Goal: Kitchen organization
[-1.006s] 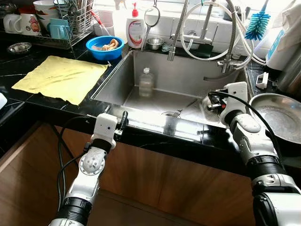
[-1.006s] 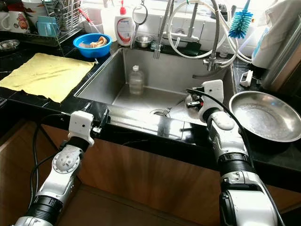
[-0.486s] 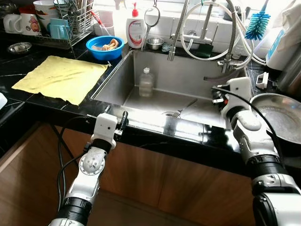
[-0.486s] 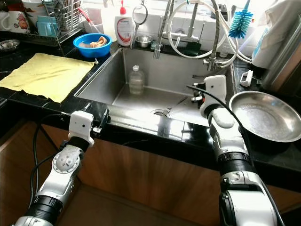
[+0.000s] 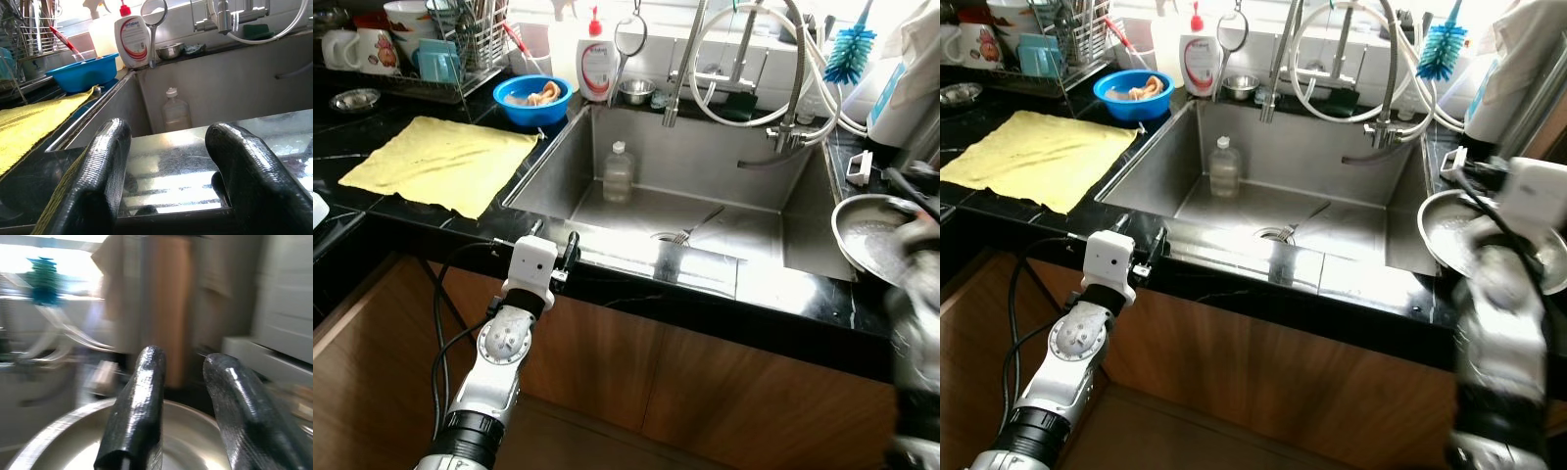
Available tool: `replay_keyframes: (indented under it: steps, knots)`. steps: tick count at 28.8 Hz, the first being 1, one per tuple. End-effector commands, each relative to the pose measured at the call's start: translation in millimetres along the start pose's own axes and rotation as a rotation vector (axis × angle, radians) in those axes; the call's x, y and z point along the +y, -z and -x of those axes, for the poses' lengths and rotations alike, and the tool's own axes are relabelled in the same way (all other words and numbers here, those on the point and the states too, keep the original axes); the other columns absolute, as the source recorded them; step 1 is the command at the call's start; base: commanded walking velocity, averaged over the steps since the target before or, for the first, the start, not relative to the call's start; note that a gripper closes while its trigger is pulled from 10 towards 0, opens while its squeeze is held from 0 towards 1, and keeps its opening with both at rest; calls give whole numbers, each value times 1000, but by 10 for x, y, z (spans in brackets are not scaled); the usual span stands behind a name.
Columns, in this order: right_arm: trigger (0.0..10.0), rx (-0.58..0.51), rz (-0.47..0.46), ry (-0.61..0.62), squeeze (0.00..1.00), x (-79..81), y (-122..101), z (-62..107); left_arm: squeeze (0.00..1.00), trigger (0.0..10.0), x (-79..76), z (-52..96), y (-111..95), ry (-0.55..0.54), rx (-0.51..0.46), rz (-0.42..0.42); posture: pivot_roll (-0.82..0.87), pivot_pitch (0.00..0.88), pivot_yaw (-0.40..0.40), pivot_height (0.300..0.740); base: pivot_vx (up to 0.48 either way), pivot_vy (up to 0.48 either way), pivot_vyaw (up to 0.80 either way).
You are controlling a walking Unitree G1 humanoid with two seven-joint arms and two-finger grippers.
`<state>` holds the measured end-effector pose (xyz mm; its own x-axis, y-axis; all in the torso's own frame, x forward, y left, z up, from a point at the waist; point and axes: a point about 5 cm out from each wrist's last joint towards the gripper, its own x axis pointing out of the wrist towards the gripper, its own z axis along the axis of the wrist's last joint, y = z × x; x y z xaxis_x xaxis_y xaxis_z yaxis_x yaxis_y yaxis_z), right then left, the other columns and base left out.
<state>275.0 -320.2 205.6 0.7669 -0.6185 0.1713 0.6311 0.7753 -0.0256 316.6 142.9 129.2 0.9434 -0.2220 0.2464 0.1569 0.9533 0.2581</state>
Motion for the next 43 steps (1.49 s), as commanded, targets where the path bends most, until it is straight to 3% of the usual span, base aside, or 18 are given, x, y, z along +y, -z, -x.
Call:
replay_keyframes:
  steps: [1, 6, 17, 18, 19, 20, 25, 26, 32, 43]
  knots:
    - [10000, 24, -40, 26, 1000, -33, 0, 50, 0, 10000, -65, 76, 168, 28, 95, 2, -14, 0, -33, 740, 0, 0, 0]
    - [10000, 139, -62, 131, 1000, -196, 175, 150, 0, 10000, -64, 68, 166, 31, 94, 2, -17, 0, -29, 740, 0, 0, 0]
    - [10000, 198, -91, 135, 1000, -171, 207, 187, 0, 10000, -55, 71, 171, 34, 94, 0, -15, 0, -28, 740, 0, 0, 0]
    - [10000, 224, -155, 130, 0, -116, 237, 176, 0, 10000, -40, 77, 171, 34, 94, -4, -1, 0, -27, 740, 0, 0, 0]
    - [10000, 242, -209, 129, 902, -78, 262, 172, 0, 10000, -30, 82, 173, 35, 94, -8, -1, 0, -27, 740, 0, 0, 0]
    - [10000, 254, -242, 126, 1000, -54, 278, 168, 0, 10000, -25, 84, 172, 36, 93, -11, -1, 0, -27, 740, 0, 0, 0]
    - [10000, 285, -263, 139, 1000, -60, 314, 156, 0, 10000, -23, 79, 169, 40, 92, -14, -2, 0, -24, 740, 0, 0, 0]
    - [10000, 294, -272, 142, 0, -62, 325, 149, 0, 10000, -25, 76, 168, 40, 91, -14, -2, 0, -24, 740, 0, 0, 0]
    - [10000, 323, -328, 160, 0, -70, 342, 105, 0, 10000, -25, 68, 162, 40, 89, -16, 3, 0, -25, 740, 0, 0, 0]
    - [10000, 344, -346, 189, 0, -98, 366, 80, 0, 10000, -16, 78, 164, 37, 91, -21, 3, 0, -25, 740, 0, 0, 0]
